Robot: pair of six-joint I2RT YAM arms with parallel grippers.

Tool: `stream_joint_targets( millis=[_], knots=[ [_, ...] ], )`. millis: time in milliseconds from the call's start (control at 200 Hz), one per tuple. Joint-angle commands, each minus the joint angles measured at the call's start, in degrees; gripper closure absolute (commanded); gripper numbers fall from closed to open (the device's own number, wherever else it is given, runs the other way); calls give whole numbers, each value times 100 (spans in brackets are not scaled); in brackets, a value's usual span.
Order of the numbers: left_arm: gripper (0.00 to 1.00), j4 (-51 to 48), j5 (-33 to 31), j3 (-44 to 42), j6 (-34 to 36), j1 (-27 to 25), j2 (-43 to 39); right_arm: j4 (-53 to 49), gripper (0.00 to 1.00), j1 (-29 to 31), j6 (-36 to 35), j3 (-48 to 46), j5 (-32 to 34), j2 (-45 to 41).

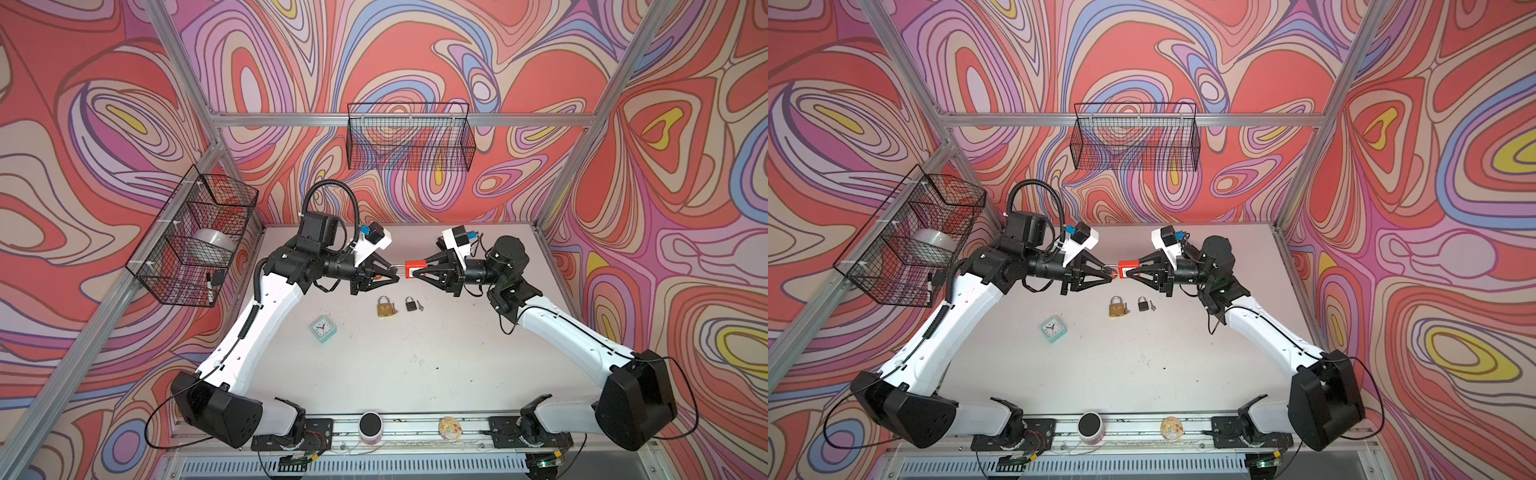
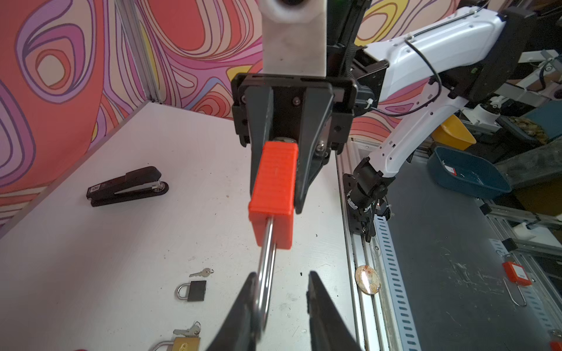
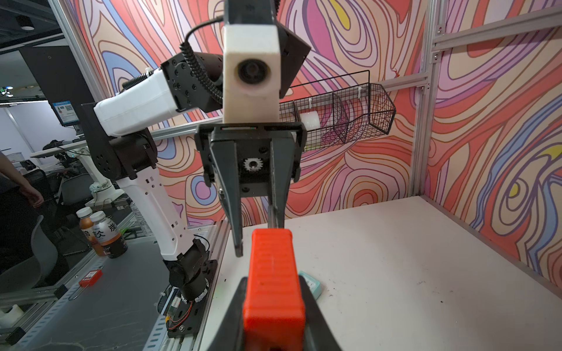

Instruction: Lock with the key

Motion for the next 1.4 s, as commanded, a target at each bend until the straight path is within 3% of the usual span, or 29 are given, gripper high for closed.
stream_joint_targets(
  millis=[0,120,210,416,761,916,1127,1247,1332,1397],
  knots=[
    [51,432,268,-63,-136,-44,-158,110,100,18,115,-69,227,-102],
    [40,1052,390,-298,-581,-40,-238,314,100,25,232,-129,225,-115],
    [38,1353,403,-402,-890,-41,-224,411,100,25,287,-157,234,-120],
    [37,1666,524,-359,-1403,-49,-58,442,100,133,127,-193,351,-140],
    [42,1649,548,-368,-1455,-112,56,618,100,278,72,-109,427,-11],
    [53,1734,561,-360,-1517,-141,101,556,100,339,56,-28,436,66],
    [81,1800,566,-359,-1580,-151,124,474,100,350,6,-8,484,71],
    [88,1816,633,-368,-1623,-165,138,485,100,367,3,3,498,98],
    [100,1783,668,-368,-1602,-178,146,487,100,364,15,27,506,126],
    [100,1736,634,-377,-1540,-184,129,486,100,361,32,39,544,136]
  ],
)
